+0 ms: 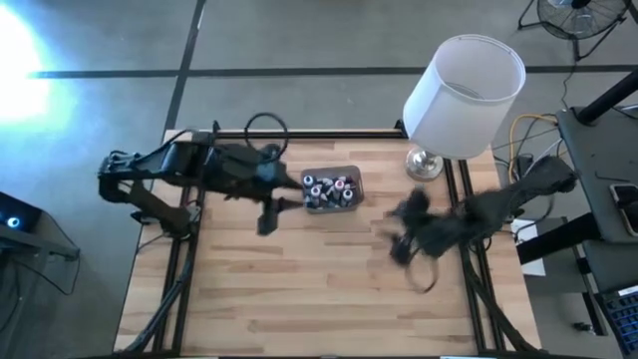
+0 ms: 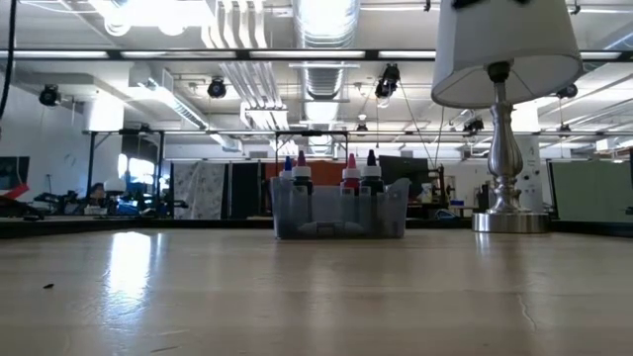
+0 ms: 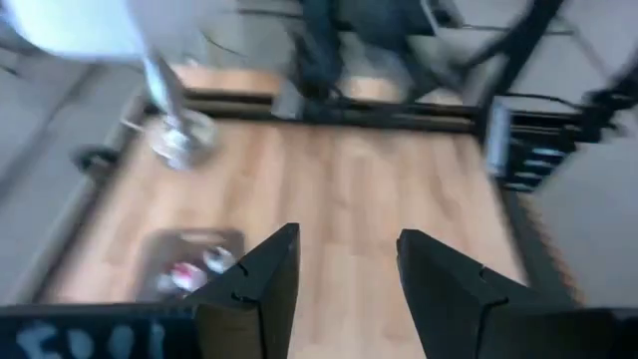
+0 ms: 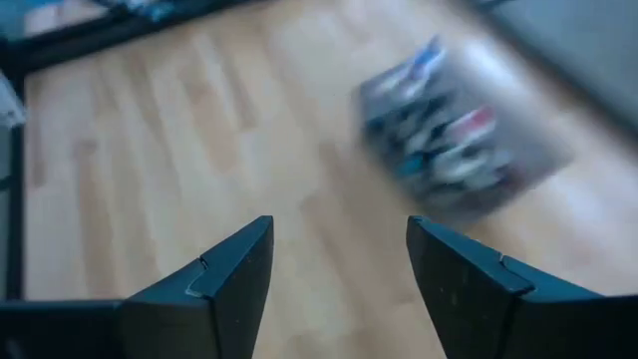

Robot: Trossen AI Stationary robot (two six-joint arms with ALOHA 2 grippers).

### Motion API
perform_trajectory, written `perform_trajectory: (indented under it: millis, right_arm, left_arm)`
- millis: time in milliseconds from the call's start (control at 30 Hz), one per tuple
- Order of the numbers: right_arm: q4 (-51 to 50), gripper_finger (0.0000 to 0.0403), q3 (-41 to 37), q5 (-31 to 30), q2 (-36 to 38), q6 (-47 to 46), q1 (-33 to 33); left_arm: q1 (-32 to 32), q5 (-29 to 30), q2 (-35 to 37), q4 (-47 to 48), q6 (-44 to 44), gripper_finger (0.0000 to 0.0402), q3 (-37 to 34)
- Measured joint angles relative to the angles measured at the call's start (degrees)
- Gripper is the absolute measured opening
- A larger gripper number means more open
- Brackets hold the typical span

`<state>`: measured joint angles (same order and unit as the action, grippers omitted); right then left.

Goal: Pick & Place food coloring
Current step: Return to Home Position

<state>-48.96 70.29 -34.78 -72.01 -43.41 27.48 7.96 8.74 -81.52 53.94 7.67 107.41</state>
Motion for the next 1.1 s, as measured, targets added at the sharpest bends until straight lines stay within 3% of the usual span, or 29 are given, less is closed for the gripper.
perform_trajectory:
  millis: [67,133,200,367,500,567,667,733,800,867,967,1100]
  right_arm:
    - [-9.75,0.0218,5.8,-4.12,3.15,1.58,-0.75]
    - [-17.86,0.0208,7.76,-9.87,6.71,-1.02,-0.34]
    - [-21.78,0.0198,6.37,-11.31,10.5,-3.83,0.64]
    - [-29.69,0.0178,-0.81,-6.39,19.7,-5.78,1.23]
    - [-30.96,0.017,-2.71,-1.25,25.69,-18.58,1.28]
    - [-29.69,0.0169,-3.88,-0.36,27.81,-19.75,1.44]
    - [-21.41,0.017,-6.59,-2.45,31.74,-6.83,1.78]
    - [-10.14,0.0171,-10.11,-3.37,35.71,1.42,1.77]
    - [4.46,0.0171,-14.84,-0.6,40.6,11.55,1.75]
    - [19.26,0.0169,-20.67,5.91,45.84,20.89,1.71]
    - [33.9,0.0167,-28.53,9.72,52.28,30.29,1.8]
    - [36.5,0.0167,-35.39,6.73,61.37,30.99,1.76]
  left_arm:
    - [1.17,0.43,3.74,-3.41,2.24,0.0147,-5.25]
    - [3.06,6.77,8.72,-9.83,2.95,0.0147,-11.73]
    - [4.01,12.17,13.6,-14.21,3.66,0.0147,-18.91]
    - [3.89,13.6,24.57,-14.93,13.01,0.0147,-35.64]
    - [4.0,13.94,35.24,-15.14,29.27,0.0147,-46.95]
    - [4.27,16.34,40.77,-19.21,32.22,0.0147,-52.47]
    - [4.46,14.65,48.04,-30.2,28.17,0.0147,-61.5]
    - [3.99,11.64,52.07,-40.22,23.62,0.0147,-68.44]
    - [3.62,7.97,55.18,-50.26,18.62,0.0147,-75.07]
    - [3.6,4.4,58.59,-60.27,14.94,0.0147,-80.69]
    - [3.22,3.64,62.61,-63.59,13.62,0.0147,-86.78]
    - [2.4,3.67,68.13,-63.47,14.4,0.0147,-91.9]
